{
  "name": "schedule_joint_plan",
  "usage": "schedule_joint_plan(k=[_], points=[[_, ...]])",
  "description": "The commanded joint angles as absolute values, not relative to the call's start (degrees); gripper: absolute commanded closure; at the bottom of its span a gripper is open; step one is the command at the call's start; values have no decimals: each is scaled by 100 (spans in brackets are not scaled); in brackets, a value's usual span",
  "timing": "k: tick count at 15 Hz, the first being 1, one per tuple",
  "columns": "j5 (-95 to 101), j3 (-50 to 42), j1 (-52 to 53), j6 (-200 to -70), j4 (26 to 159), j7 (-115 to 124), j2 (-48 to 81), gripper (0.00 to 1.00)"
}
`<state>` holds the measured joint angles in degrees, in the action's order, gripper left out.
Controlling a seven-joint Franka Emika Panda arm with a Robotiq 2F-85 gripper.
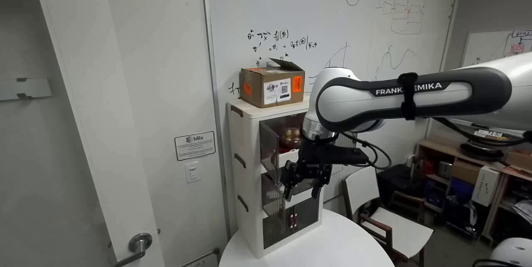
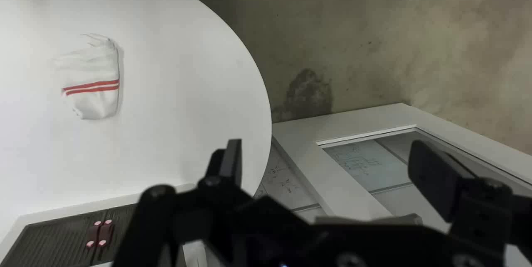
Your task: Open the right door of the middle shelf
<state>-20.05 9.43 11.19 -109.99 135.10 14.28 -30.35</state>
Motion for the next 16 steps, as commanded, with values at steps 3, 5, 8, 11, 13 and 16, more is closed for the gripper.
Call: schedule_joint_plan(k=[3, 5, 8, 11, 13, 16], points=[[-2030, 993, 1053, -10972, 13493, 1405, -3037, 0], [-2030, 993, 1053, -10972, 13492, 1405, -3037, 0], [-1939, 1034, 1026, -11064, 13488, 1401, -3007, 0], [-1489, 1084, 852, -11550, 13560, 1321, -2920, 0], [-1419, 970, 784, -12133, 13749, 1192, -2882, 0], [-1694, 706, 713, -13147, 14172, 1015, -2725, 0]])
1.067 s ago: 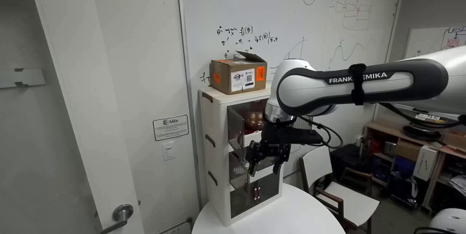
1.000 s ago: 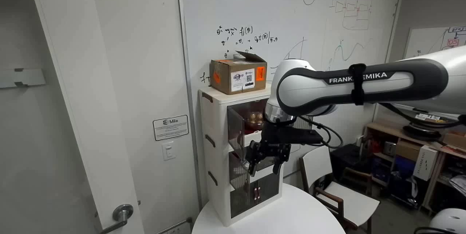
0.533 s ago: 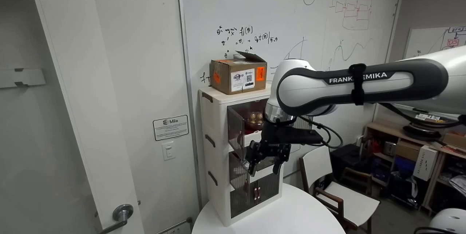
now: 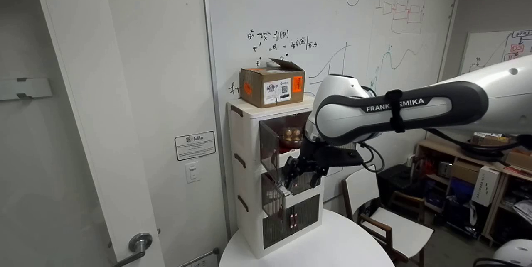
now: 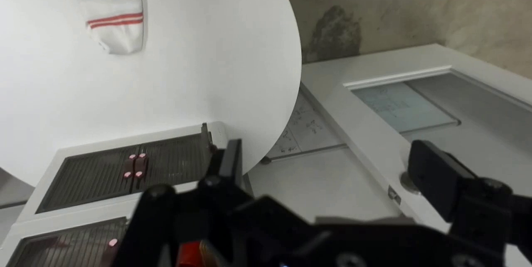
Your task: Open the right door of the middle shelf
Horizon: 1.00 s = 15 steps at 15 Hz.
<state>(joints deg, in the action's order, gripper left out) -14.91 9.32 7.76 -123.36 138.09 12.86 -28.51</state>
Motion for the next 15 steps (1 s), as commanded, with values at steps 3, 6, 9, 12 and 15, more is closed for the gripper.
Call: schedule_joint_plan(k=[3, 6, 9, 12, 15], points=[[-1989, 372, 699, -13973, 14584, 669, -2444, 0], [-2163, -4, 661, -14511, 14854, 208, -2150, 0], [-2462, -400, 688, -14844, 14931, -322, -1864, 0], [-3164, -863, 807, -15114, 14885, -1178, -1513, 0], [-3842, -1157, 825, -14947, 14705, -2090, -1126, 0]])
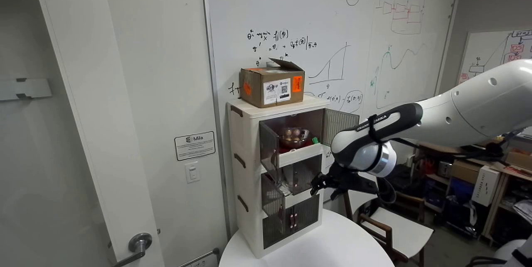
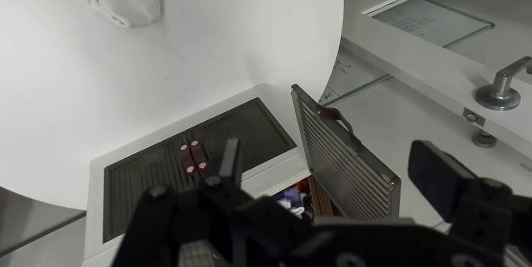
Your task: Open the right door of the middle shelf
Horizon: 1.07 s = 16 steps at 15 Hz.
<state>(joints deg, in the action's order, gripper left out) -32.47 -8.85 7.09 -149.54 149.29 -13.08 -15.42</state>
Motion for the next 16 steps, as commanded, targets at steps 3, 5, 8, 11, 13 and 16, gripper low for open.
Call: schedule_joint_plan(k=[3, 5, 8, 11, 13, 16], points=[[-4271, -1226, 635, -14618, 14470, -2829, -690, 0], [-4640, -1213, 502, -14433, 14293, -3284, -420, 0], [-5585, -1140, 224, -14047, 13977, -4091, -21, 0], [-6401, -1065, -144, -13538, 13695, -4768, 382, 0], [-6753, -1031, -372, -13227, 13551, -5103, 639, 0], [-7102, -992, -643, -12762, 13356, -5565, 968, 0]])
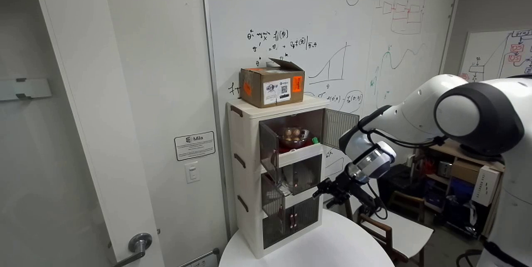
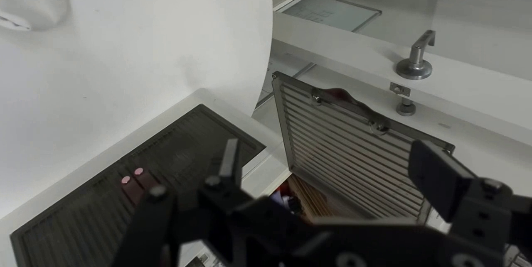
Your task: Open the right door of the middle shelf
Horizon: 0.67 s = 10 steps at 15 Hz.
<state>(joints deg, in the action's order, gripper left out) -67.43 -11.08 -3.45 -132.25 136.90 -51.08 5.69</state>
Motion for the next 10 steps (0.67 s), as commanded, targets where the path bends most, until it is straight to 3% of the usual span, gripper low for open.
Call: schedule_joint_plan(k=[1, 6, 10], points=[[-7182, -977, -710, -12656, 13292, -5681, 1064, 0], [-7746, -920, -945, -12030, 12979, -6089, 1459, 0], [-7500, -952, -854, -12352, 13188, -5899, 1281, 0]])
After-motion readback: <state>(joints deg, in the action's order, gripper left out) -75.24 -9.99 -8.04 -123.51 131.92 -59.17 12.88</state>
